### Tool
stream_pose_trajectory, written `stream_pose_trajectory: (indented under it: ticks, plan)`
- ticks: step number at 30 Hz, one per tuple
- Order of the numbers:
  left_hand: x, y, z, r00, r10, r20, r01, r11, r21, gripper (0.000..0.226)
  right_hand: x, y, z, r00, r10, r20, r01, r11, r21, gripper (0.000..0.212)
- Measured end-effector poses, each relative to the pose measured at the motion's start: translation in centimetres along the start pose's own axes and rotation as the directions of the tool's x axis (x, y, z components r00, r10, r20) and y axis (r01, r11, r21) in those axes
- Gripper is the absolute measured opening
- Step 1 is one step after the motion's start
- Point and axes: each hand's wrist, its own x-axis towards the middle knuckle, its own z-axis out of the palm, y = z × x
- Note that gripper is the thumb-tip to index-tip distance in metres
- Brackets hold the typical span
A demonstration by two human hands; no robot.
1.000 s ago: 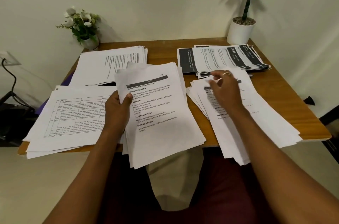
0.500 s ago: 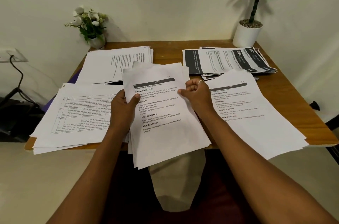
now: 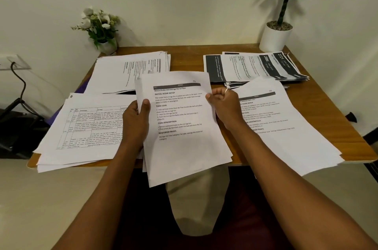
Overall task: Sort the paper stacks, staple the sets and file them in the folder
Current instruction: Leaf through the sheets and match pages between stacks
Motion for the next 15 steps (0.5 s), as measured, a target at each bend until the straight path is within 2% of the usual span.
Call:
stream_pose_trajectory:
  ticks: [3,6,10,13,15]
  plan:
    - [0.2,-0.2,0.1,1.000,0.006,-0.011,-0.006,0.999,0.045,0.024,-0.2,-0.5,-0.6,1.000,-0.012,-0.019,0.013,1.000,0.029,0.006]
    - [0.3,-0.5,0.0,1.000,-0.001,-0.001,0.001,0.999,0.054,0.020,-0.1,-1.0,-1.6,0.998,-0.011,-0.057,0.016,0.997,0.076,0.012]
    - [0.1,-0.2,0.0,1.000,0.002,0.015,-0.003,0.997,0.078,0.016,1.2,-1.6,-4.6,0.983,0.025,-0.184,0.001,0.990,0.138,0.015]
    - [0.0,-0.1,0.0,1.000,0.013,0.026,-0.015,0.997,0.077,0.018,2.3,-1.7,-8.8,0.973,0.044,-0.225,-0.028,0.997,0.070,0.029]
    - [0.0,-0.1,-0.1,0.999,0.007,0.036,-0.009,0.997,0.072,0.021,2.9,-1.5,-12.0,0.977,0.068,-0.202,-0.073,0.997,-0.015,0.031]
